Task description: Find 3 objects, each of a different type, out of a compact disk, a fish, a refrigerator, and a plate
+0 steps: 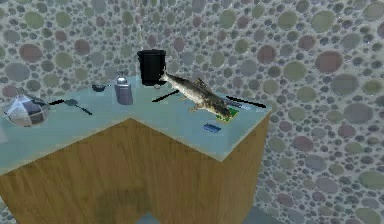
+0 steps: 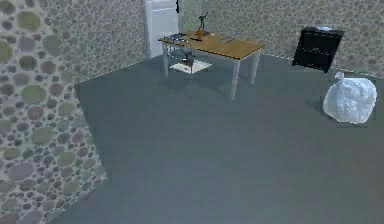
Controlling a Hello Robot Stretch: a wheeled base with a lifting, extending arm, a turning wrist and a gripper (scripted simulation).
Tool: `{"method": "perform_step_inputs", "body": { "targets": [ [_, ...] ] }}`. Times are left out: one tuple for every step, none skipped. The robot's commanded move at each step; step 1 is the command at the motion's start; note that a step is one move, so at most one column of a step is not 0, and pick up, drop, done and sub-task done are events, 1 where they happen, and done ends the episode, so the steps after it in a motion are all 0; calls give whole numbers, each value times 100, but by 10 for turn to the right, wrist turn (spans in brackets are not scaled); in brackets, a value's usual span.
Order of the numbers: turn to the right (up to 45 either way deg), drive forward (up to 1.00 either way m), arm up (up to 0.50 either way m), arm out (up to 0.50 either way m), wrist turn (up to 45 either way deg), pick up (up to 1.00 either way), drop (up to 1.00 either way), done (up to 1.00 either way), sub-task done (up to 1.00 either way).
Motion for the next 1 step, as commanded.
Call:
{"method": "perform_step_inputs", "body": {
  "targets": [
    [180, 0, 0, 0, 0, 0, 0, 0, 0]
  ]
}}
